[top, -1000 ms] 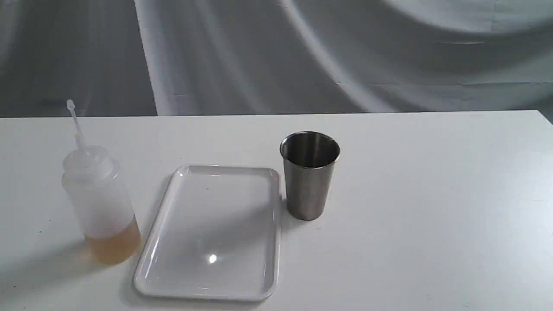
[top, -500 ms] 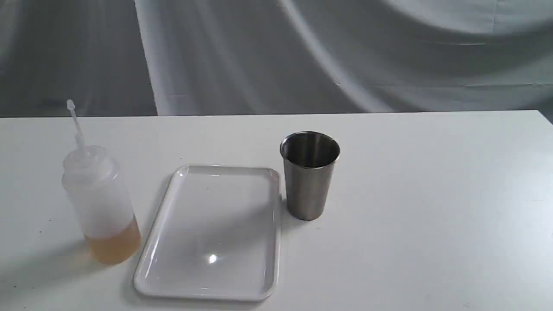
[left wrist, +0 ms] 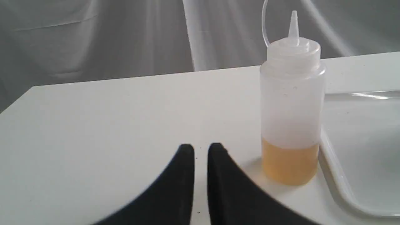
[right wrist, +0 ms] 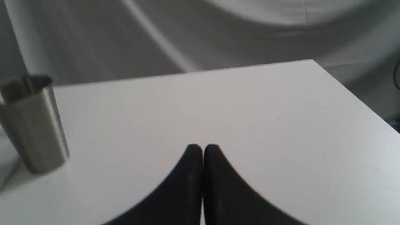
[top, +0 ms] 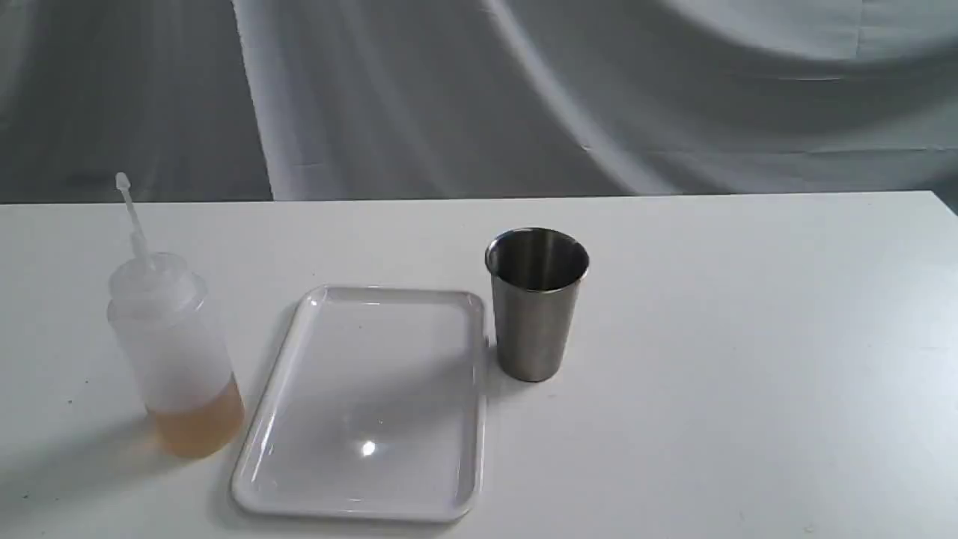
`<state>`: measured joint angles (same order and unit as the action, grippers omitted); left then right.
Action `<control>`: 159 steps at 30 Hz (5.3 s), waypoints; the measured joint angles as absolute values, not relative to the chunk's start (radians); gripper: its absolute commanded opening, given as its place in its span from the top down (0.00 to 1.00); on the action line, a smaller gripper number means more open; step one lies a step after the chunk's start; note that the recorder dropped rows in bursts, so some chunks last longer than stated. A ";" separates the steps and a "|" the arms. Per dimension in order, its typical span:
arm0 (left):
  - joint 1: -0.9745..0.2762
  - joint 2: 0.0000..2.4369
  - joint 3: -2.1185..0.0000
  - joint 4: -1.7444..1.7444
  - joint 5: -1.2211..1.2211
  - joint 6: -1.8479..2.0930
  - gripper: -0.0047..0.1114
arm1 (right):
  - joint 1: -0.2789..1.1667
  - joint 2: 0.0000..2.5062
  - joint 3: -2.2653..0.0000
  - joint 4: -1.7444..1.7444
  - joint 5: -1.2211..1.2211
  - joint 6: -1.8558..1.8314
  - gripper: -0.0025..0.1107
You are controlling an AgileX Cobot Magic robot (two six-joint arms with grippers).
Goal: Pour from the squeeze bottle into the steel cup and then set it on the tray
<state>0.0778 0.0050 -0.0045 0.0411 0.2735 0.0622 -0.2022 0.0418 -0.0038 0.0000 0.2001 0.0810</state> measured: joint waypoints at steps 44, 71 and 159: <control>0.078 0.005 -0.004 0.041 0.274 0.062 0.89 | -0.202 0.316 -0.495 -1.122 -0.454 1.134 0.98; 0.078 0.005 -0.004 0.041 0.274 0.062 0.89 | -0.202 0.870 -1.276 -1.534 -0.592 1.400 0.98; 0.078 0.005 -0.004 0.041 0.274 0.062 0.89 | 0.789 1.868 -1.131 0.101 -0.398 -0.096 0.98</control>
